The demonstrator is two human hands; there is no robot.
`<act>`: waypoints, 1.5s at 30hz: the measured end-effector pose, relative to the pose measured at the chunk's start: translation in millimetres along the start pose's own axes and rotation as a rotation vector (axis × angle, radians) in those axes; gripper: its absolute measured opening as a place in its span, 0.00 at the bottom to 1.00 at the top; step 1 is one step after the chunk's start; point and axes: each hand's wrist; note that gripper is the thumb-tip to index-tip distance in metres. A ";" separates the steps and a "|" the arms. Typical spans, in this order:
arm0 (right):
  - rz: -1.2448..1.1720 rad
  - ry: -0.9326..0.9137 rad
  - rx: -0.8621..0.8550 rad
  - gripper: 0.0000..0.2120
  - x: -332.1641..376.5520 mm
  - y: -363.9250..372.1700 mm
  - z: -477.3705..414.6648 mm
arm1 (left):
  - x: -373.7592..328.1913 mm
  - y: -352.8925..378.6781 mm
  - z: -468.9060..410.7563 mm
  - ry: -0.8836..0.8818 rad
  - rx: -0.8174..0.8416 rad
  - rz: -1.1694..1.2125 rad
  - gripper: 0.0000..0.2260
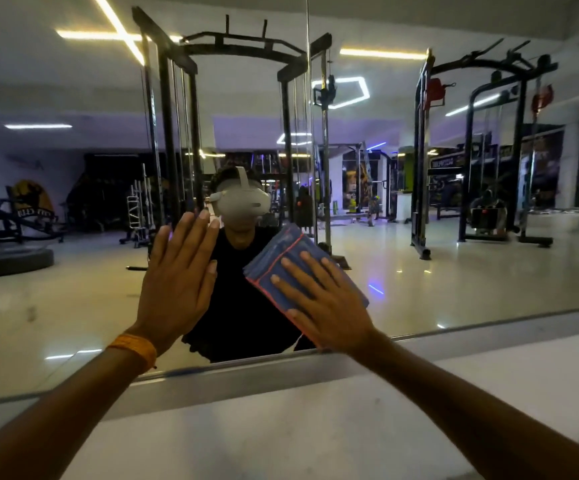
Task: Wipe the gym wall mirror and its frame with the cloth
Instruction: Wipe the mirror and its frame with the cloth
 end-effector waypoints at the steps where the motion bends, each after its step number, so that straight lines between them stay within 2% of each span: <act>1: 0.008 0.032 -0.019 0.28 -23.3 -8.0 3.5 | 0.0 -0.7 2.3 -0.005 0.002 0.003 0.27; 2: 0.007 0.124 -0.045 0.28 -46.3 -15.1 10.6 | -0.6 -1.0 4.7 -0.015 0.004 0.012 0.27; 4: -0.058 0.434 -0.082 0.29 -69.8 -28.5 24.7 | -4.6 0.7 8.5 -0.042 -0.001 0.030 0.27; 6: -0.082 0.645 -0.113 0.29 -48.2 -21.3 25.2 | -9.1 3.5 10.3 -0.062 -0.005 0.046 0.28; 7: -0.066 0.636 -0.099 0.29 -22.4 -12.0 21.7 | -9.8 4.6 10.2 -0.069 -0.006 0.054 0.28; 10: -0.113 0.195 0.018 0.25 53.1 14.6 18.2 | -10.2 5.5 9.7 -0.069 -0.004 0.052 0.28; 12: -0.090 -0.020 0.080 0.24 58.6 18.8 25.4 | -8.4 4.8 10.8 -0.060 0.004 0.045 0.28; 14: -0.049 -0.107 0.111 0.25 31.3 10.1 36.7 | -7.9 4.4 11.4 -0.052 0.001 0.045 0.29; 16: -0.013 -0.070 0.126 0.25 -6.5 -0.6 58.9 | -8.6 4.5 11.6 -0.054 0.000 0.055 0.29; 18: -0.011 0.084 0.123 0.27 -37.9 -15.8 88.2 | -9.5 5.1 12.8 -0.070 0.007 0.074 0.29; 20: -0.038 0.190 0.139 0.27 -43.0 -23.9 108.0 | -10.7 6.5 16.4 -0.077 0.006 0.067 0.29; 21: -0.048 0.184 0.146 0.26 -33.4 -20.7 111.0 | -10.6 7.7 19.7 -0.075 0.007 0.063 0.29; 26: -0.125 -0.124 0.193 0.26 49.7 13.1 69.3 | -12.8 14.6 38.4 -0.048 0.002 0.060 0.29; 30: -0.102 -0.208 0.226 0.27 23.8 4.8 77.1 | -11.7 17.1 51.5 -0.033 0.005 0.063 0.29; 34: -0.049 0.060 0.235 0.28 -43.8 -20.3 135.5 | -14.6 22.5 62.8 -0.065 0.008 0.065 0.29; 36: -0.071 0.212 0.219 0.29 -39.1 -24.0 145.0 | -20.2 24.8 64.4 -0.097 0.002 0.069 0.29; 38: -0.130 0.279 0.183 0.28 -5.9 -11.8 138.8 | -25.9 27.3 65.2 -0.124 0.000 0.072 0.30; 41: -0.186 0.044 0.204 0.26 39.9 10.8 116.3 | -31.1 32.3 69.0 -0.126 0.002 0.055 0.30; 43: -0.164 -0.116 0.202 0.26 30.8 10.8 102.7 | -30.5 35.2 72.5 -0.108 0.015 0.041 0.31; 45: -0.131 -0.197 0.199 0.26 0.1 1.0 103.3 | -34.0 37.2 77.7 -0.066 0.039 0.041 0.31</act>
Point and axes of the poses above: each hand's wrist, its own z-axis away from the middle knuckle, its own y-axis out of the palm, x = y × z, and after that the axes turned 1 degree about x, right-handed
